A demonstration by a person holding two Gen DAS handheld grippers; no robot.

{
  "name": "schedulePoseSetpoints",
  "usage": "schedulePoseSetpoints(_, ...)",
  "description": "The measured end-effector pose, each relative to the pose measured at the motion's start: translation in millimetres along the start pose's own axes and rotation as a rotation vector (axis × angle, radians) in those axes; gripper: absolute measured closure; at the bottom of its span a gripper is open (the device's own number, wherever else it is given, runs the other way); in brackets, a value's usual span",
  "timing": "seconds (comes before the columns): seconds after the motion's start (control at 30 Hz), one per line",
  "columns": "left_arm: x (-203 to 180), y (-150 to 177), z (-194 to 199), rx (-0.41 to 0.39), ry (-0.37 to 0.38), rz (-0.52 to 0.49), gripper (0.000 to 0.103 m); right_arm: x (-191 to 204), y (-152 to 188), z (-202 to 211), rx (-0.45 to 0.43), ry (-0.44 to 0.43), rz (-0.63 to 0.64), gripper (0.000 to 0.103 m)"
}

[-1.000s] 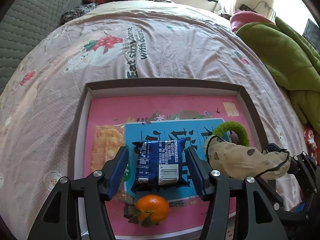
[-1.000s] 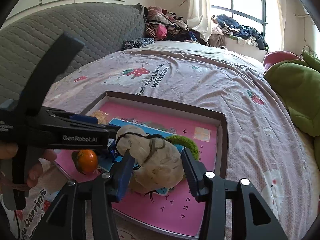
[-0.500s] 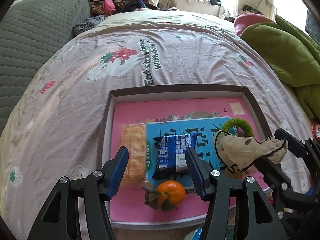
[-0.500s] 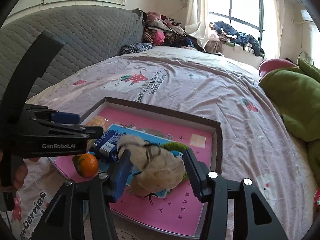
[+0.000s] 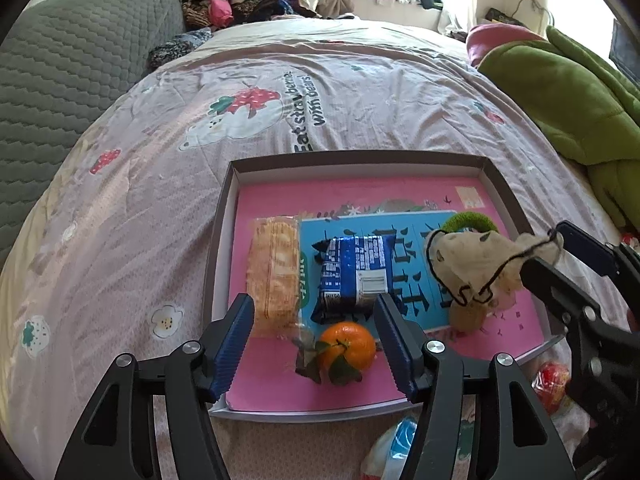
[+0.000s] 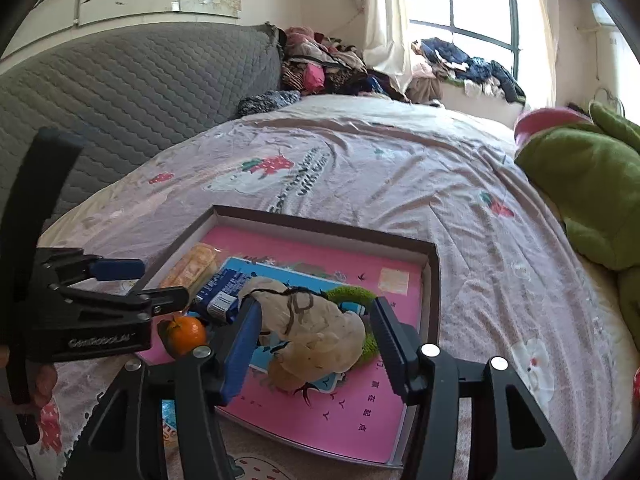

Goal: Organize objects
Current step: 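Open both grippers to release the blue packet and cloth pouch, then withdraw both open grippers up and back from the tray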

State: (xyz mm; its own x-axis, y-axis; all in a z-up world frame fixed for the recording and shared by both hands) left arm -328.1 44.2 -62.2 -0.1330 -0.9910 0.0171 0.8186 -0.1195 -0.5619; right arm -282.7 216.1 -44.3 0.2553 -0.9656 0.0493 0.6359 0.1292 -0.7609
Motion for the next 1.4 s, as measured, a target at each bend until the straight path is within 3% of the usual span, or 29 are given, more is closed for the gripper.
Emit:
schedulePoseSetpoints(0.17, 0, 0, 0, -0.006, 0.001, 0.005, 0.039, -15, 4, -11, 0.042, 0.022, -0.059, 0.047)
schedulePoseSetpoints(0.43, -4, 3, 5, -0.012, 0.023, 0.007, 0.039, -13, -8, 11, -0.034, 0.006, -0.041, 0.047)
schedulePoseSetpoints(0.67, -6, 8, 13, -0.016, 0.047, 0.019, 0.039, -14, -11, 21, -0.029, 0.007, -0.055, 0.047)
schedulePoseSetpoints(1.4, 8, 15, 86, -0.101, 0.076, 0.072, 0.039, 28, -22, 91, -0.085, -0.014, 0.009, 0.047)
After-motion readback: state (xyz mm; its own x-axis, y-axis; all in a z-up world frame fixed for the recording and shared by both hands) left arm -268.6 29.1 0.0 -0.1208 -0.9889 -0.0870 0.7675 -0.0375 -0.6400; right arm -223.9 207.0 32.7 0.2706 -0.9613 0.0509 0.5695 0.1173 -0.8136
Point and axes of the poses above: each gripper's, at about its wrist camera, not at the fingertips, and z roughly against the way its jaws point, x to its left, y to its underside, the point moved 5 cm from there along -z, roughly the way its jaws point, and after that the axes turned 1 degree about -x, right-handed, at the moved point
